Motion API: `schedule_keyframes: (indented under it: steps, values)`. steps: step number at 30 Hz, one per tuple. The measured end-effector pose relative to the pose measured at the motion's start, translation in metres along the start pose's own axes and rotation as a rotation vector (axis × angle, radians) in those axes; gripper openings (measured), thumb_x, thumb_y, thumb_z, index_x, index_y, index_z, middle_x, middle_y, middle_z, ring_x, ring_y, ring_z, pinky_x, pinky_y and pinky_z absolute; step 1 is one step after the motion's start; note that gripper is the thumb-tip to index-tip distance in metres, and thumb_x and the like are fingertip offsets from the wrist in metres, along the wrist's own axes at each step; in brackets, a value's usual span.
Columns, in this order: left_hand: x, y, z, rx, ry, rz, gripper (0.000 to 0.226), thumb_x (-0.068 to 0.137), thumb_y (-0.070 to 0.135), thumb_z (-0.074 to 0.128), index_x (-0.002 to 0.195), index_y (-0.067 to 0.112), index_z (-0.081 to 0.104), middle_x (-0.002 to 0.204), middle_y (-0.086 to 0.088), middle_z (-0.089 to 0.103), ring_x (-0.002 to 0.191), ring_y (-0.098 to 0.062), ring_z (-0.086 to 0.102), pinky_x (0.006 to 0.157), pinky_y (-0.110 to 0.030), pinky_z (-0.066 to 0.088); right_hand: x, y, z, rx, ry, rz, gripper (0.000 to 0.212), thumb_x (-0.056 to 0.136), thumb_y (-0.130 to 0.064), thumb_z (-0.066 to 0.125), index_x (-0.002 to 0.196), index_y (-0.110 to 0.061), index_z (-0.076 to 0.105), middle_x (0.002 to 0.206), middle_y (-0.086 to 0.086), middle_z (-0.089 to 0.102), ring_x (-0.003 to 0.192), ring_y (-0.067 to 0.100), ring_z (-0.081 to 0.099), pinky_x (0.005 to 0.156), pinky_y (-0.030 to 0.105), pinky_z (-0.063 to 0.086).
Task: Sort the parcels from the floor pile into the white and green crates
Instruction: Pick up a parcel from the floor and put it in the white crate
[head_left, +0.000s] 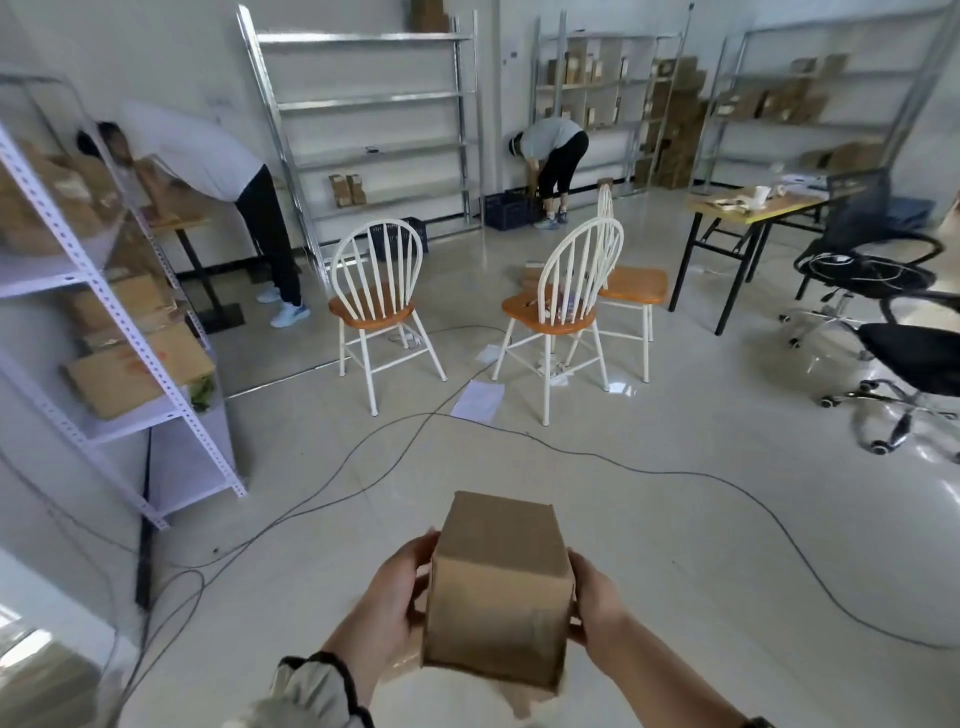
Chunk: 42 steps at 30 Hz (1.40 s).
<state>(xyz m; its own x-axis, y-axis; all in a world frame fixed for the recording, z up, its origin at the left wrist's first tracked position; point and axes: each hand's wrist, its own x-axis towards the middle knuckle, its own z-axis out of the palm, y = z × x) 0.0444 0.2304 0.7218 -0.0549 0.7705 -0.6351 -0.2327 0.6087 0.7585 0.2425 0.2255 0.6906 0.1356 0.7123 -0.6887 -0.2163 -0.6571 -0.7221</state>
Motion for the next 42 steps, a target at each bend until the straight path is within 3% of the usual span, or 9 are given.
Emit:
schedule_keyframes:
  steps: [2,7,11,14,21,25,30,37,42]
  values:
    - [-0.003,0.007,0.0,0.067,-0.024,0.025,0.027,0.093,0.035,0.053,0.098,0.013,0.069,0.079,-0.001,0.066,0.075,-0.02,0.06,0.051,-0.023,0.042,-0.005,-0.008,-0.008,0.039,-0.047,0.008,0.038,0.099,-0.038,0.037,0.097,-0.011,0.064,0.092,0.004,0.064,0.074,0.022,0.055,0.057,0.026,0.041]
    - [-0.009,0.015,0.0,0.141,-0.012,0.02,0.033,0.097,0.03,0.049,0.107,0.003,0.065,0.08,-0.012,0.066,0.082,-0.028,0.063,0.062,-0.035,0.05,-0.007,-0.018,-0.023,0.108,-0.066,0.013,0.039,0.1,-0.037,0.037,0.101,-0.008,0.063,0.1,0.008,0.067,0.081,0.028,0.06,0.065,0.033,0.046]
    - [-0.012,0.013,0.005,0.09,0.03,0.047,0.028,0.099,0.02,0.044,0.09,0.002,0.064,0.054,-0.007,0.064,0.066,-0.025,0.057,0.061,-0.033,0.045,-0.007,-0.016,-0.016,0.122,-0.012,-0.053,0.029,0.1,-0.031,0.041,0.103,-0.013,0.063,0.094,0.005,0.064,0.084,0.025,0.059,0.074,0.036,0.043]
    - [-0.01,0.012,0.004,0.095,0.032,0.045,0.023,0.095,0.008,0.046,0.084,0.003,0.065,0.052,-0.005,0.061,0.061,-0.023,0.052,0.058,-0.03,0.043,-0.015,-0.011,-0.008,0.137,0.016,-0.102,0.027,0.098,-0.026,0.042,0.091,-0.015,0.066,0.089,0.003,0.062,0.086,0.023,0.056,0.08,0.037,0.039]
    - [-0.001,0.009,0.013,0.219,-0.059,0.013,0.03,0.093,0.009,0.046,0.067,0.01,0.061,0.046,-0.002,0.055,0.051,-0.019,0.046,0.056,-0.028,0.036,-0.036,0.009,-0.008,0.126,0.161,-0.18,0.029,0.094,-0.018,0.04,0.071,-0.019,0.058,0.066,-0.001,0.05,0.064,0.017,0.044,0.058,0.027,0.029]
    - [-0.005,0.0,0.026,0.304,-0.189,-0.048,0.025,0.098,0.024,0.048,0.085,0.006,0.06,0.069,-0.01,0.061,0.062,-0.023,0.049,0.058,-0.029,0.038,-0.059,0.03,-0.03,0.23,0.238,-0.193,0.031,0.097,-0.021,0.039,0.072,-0.019,0.056,0.071,-0.001,0.052,0.07,0.017,0.048,0.059,0.028,0.033]
    - [-0.019,-0.025,0.063,0.563,-0.464,-0.24,0.053,0.087,0.063,0.046,0.078,0.012,0.06,0.068,-0.007,0.055,0.059,-0.023,0.048,0.059,-0.031,0.044,-0.108,0.066,-0.071,0.39,0.387,-0.207,0.031,0.096,-0.015,0.038,0.076,-0.02,0.061,0.072,-0.005,0.058,0.072,0.014,0.052,0.061,0.027,0.036]
    - [-0.098,-0.106,0.15,0.83,-0.751,-0.367,0.052,0.091,0.057,0.043,0.086,0.008,0.057,0.078,-0.011,0.057,0.071,-0.027,0.051,0.058,-0.035,0.041,-0.208,0.148,-0.15,0.61,0.692,-0.181,0.021,0.094,-0.018,0.041,0.084,-0.02,0.06,0.081,-0.003,0.059,0.077,0.014,0.053,0.064,0.026,0.038]
    - [-0.192,-0.195,0.207,1.017,-0.97,-0.405,0.052,0.094,0.055,0.039,0.072,0.009,0.05,0.068,-0.009,0.05,0.061,-0.025,0.041,0.063,-0.034,0.035,-0.309,0.229,-0.207,0.779,0.903,-0.135,0.023,0.08,-0.019,0.047,0.093,-0.021,0.066,0.085,-0.003,0.06,0.082,0.016,0.056,0.064,0.024,0.043]
